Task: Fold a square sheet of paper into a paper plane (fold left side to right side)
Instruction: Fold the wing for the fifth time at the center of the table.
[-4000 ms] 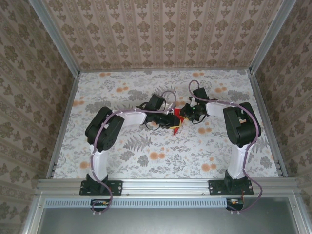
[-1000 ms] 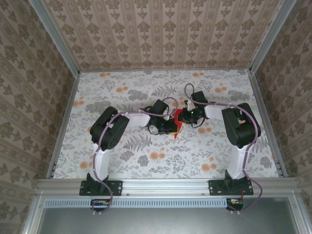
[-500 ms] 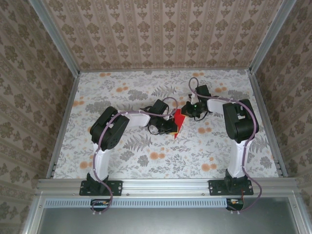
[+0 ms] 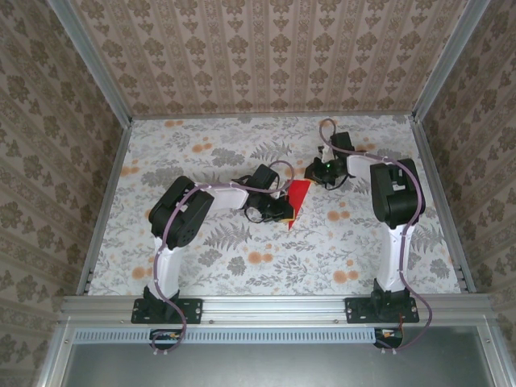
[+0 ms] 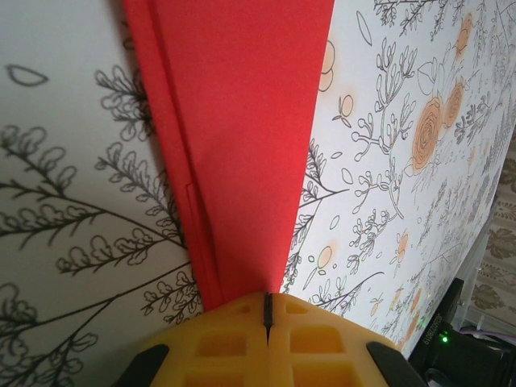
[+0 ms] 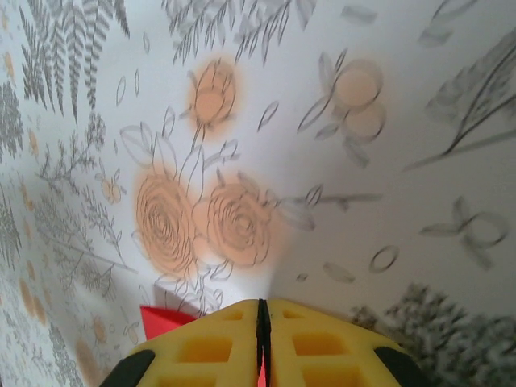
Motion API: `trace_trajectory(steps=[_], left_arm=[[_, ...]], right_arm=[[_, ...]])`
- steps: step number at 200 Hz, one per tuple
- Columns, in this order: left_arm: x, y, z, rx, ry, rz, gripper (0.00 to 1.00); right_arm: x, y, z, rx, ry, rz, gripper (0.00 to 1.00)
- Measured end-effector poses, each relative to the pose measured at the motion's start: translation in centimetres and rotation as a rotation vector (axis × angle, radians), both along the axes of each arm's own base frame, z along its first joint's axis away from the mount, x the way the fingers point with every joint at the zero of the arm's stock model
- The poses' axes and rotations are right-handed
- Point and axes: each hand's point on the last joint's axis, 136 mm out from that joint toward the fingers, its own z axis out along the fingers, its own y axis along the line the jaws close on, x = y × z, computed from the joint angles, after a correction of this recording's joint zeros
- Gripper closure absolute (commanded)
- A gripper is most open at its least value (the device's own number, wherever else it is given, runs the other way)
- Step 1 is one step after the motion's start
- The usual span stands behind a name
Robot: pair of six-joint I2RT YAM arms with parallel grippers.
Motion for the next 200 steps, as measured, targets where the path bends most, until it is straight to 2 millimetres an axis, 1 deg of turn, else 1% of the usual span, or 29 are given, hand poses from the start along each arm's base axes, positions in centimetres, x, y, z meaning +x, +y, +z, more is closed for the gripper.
trace_trajectory(steps=[27,38,50,63,77,86,98,118,134,142,166,193,200], left_arm=[[-0.1,0.0,0.0,0.001,0.001,0.0,0.94],[-0.1,0.0,0.0,0.0,0.001,0.0,0.94],[-0.1,0.0,0.0,0.0,0.0,0.0,0.94],[-0.1,0.0,0.0,-0.001,0.0,0.0,0.94],[-0.1,0.0,0.0,-0.001,0.0,0.0,0.94],[-0.1,0.0,0.0,0.0,0.0,0.0,0.94],[0.0,0.0,0.0,-0.001,-0.001,0.0,0.93],[0.0,0.1,0.0,0.002,-0.002,0.002,0.93],[0.0,0.1,0.0,0.005,-0.003,0.003,0.93],[0.0,0.1,0.0,0.005,-0.003,0.003,0.92],[0.0,0.2,0.1,0.006,-0.004,0.002,0.91],[-0.1,0.4,0.3,0.018,-0.01,0.001,0.88],[-0.1,0.5,0.4,0.021,-0.013,0.001,0.87]], right_arm=[[1.7,-1.6,0.8,-0.025,-0.04,-0.037,0.88],[2.0,-2.1,1.3,-0.034,-0.055,-0.046,0.88],[1.9,-2.4,1.9,-0.038,-0.067,-0.051,0.88],[1.0,-2.3,2.9,-0.036,-0.082,-0.05,0.88],[-0.8,-1.8,4.0,-0.023,-0.09,-0.044,0.88],[-2.2,-1.1,4.6,-0.003,-0.092,-0.035,0.88],[-4.0,0.3,4.9,0.021,-0.087,-0.011,0.88],[-6.5,2.8,4.1,0.055,-0.048,0.034,0.88],[-8.1,4.5,3.2,0.072,-0.007,0.063,0.87],[-8.5,5.1,2.8,0.075,0.008,0.073,0.87],[-8.9,5.8,1.6,0.077,0.044,0.076,0.87],[-9.1,5.7,-0.3,0.065,0.102,0.062,0.87],[-9.2,5.8,-0.4,0.067,0.11,0.061,0.88]])
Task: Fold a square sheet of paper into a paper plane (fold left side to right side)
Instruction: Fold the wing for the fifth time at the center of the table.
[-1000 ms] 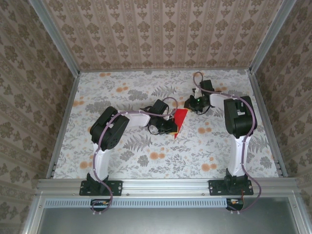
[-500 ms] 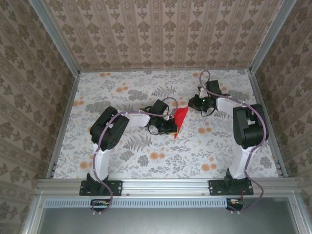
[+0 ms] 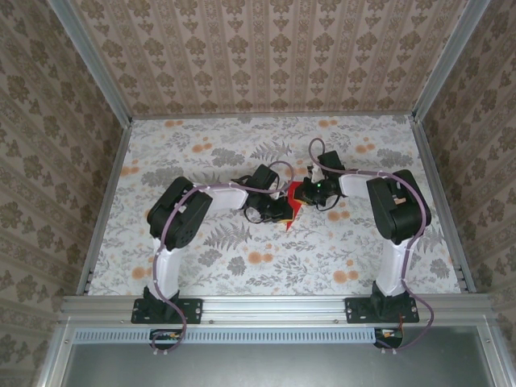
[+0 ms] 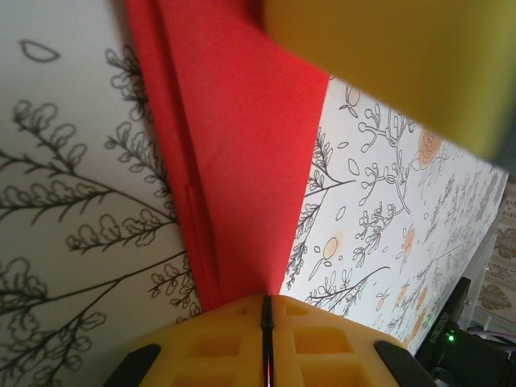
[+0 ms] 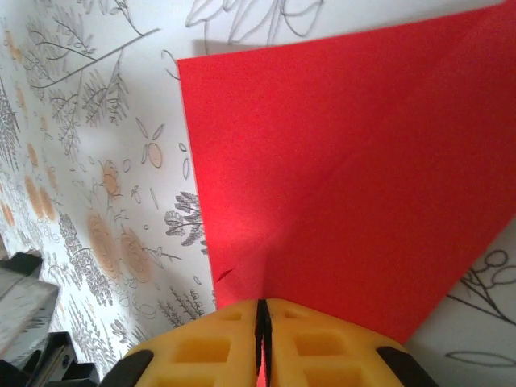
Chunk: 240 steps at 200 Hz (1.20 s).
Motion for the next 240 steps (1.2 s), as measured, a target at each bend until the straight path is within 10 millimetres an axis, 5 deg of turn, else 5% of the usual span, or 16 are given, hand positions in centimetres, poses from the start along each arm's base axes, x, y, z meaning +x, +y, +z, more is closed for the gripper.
trace_trajectory(steps=[62,99,168,240], left_arm=[[-0.2,-0.1,4.0,-0.06,-0.041,-0.025,0.83],[-1.2,-0.4,4.5,-0.091,-0.002,-0.057,0.83],[-2.0,0.2,1.4,-0.027,0.073,-0.059,0.83],[-2.0,0.6,0.8,0.01,0.063,-0.05,0.83]], right_arm=[[0.1,-0.2,0.0,-0.022,0.026,-0.004,0.88],[0.2,-0.3,-0.1,-0.034,0.026,0.002,0.88],[0.1,-0.2,0.0,-0.052,0.024,0.013,0.88],[0.1,-0.3,-0.1,-0.08,0.022,0.025,0.88]])
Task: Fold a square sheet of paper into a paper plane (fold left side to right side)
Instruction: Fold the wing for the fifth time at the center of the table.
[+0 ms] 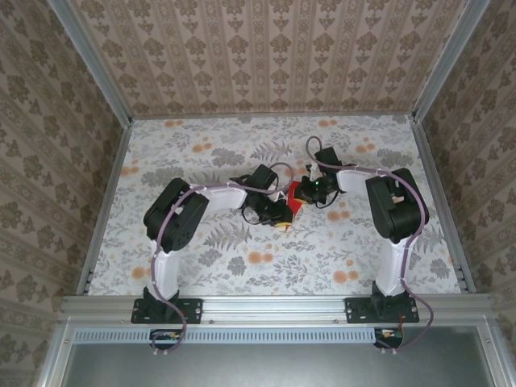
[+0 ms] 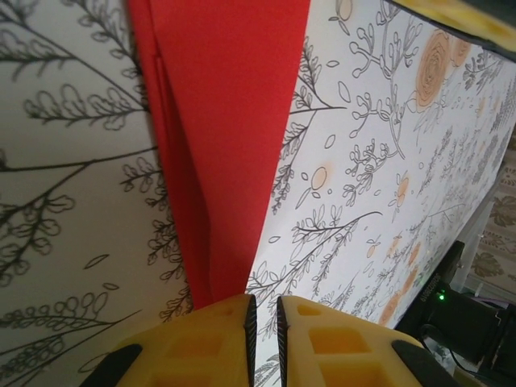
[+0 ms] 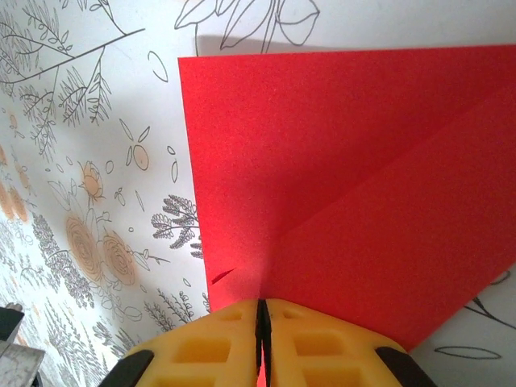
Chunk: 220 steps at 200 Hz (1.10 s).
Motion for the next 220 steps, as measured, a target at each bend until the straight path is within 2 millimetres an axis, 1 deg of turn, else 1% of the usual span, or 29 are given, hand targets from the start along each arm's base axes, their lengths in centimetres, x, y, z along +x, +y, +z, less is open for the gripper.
trace_trajectory(steps=[72,108,184,220], left_arm=[[0.1,0.2,-0.3,0.013,-0.007,0.007,0.83],[-0.2,0.6,-0.8,0.024,0.001,0.008,0.84],[-0.4,0.8,-1.1,0.02,-0.006,0.005,0.86],[-0.9,1.2,-1.1,0.025,-0.013,-0.01,0.87]], right_arm=[[0.0,-0.1,-0.1,-0.014,0.004,0.015,0.88],[0.0,-0.1,-0.1,-0.019,0.007,0.018,0.88],[-0.1,-0.2,-0.1,-0.028,0.014,0.017,0.88],[-0.3,-0.2,-0.1,-0.031,0.025,0.019,0.88]])
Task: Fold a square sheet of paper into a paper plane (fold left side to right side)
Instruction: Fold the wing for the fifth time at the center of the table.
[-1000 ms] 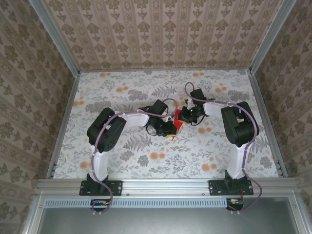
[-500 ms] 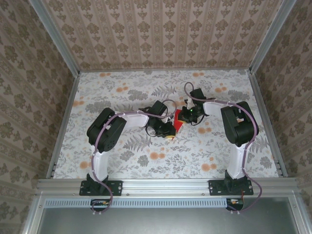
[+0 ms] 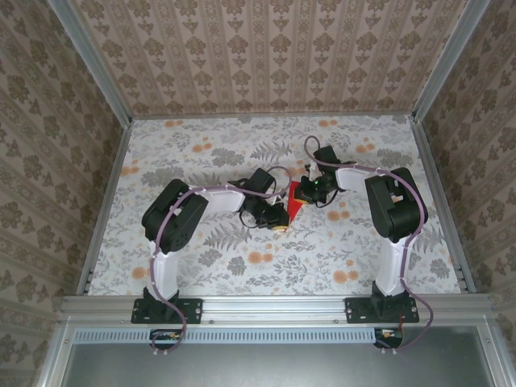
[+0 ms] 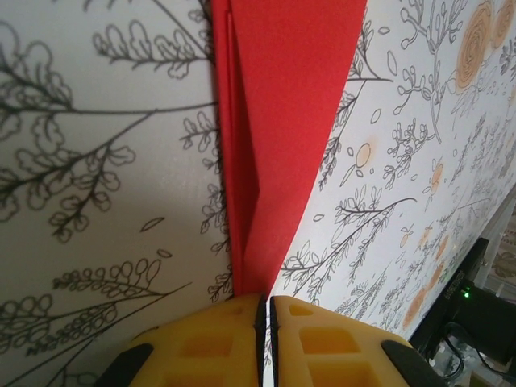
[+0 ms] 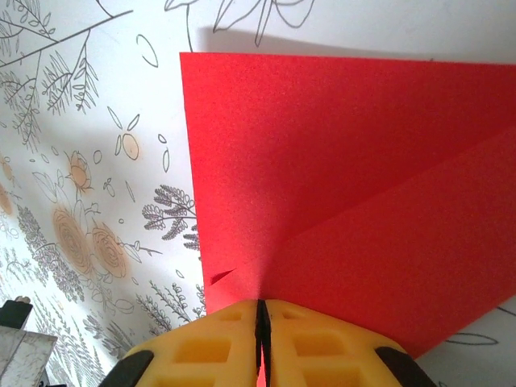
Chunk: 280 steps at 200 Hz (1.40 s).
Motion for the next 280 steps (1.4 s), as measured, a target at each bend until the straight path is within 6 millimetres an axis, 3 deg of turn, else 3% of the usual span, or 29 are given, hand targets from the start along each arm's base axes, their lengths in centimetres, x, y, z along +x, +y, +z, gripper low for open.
trace_trajectory(steps=[95,137,176,194,220,255,280], left_arm=[[-2.0,1.7,0.2,0.037,0.033,-0.019,0.89],[-0.1,2.3,3.7,-0.013,-0.024,0.006,0.88],[1.9,-0.2,6.5,-0.095,-0.095,-0.024,0.88],[2.2,-1.4,5.9,-0.103,-0.092,-0.044,0.88],[2.2,-2.6,3.5,-0.083,-0.061,-0.071,0.88],[2.0,-2.9,1.1,-0.051,-0.033,-0.089,0.88],[1.8,-2.7,0.8,-0.038,-0.027,-0.093,0.88]], right_arm=[[-0.1,0.0,0.0,-0.003,0.009,0.003,0.88],[0.0,0.0,0.0,-0.004,0.011,0.003,0.88],[-0.1,0.0,0.0,-0.004,0.012,0.003,0.88],[-0.1,0.0,0.0,-0.004,0.012,0.003,0.88],[0.0,0.0,0.0,-0.004,0.012,0.003,0.88],[-0.1,0.0,0.0,-0.004,0.012,0.003,0.88],[-0.1,0.0,0.0,-0.004,0.013,0.003,0.88]])
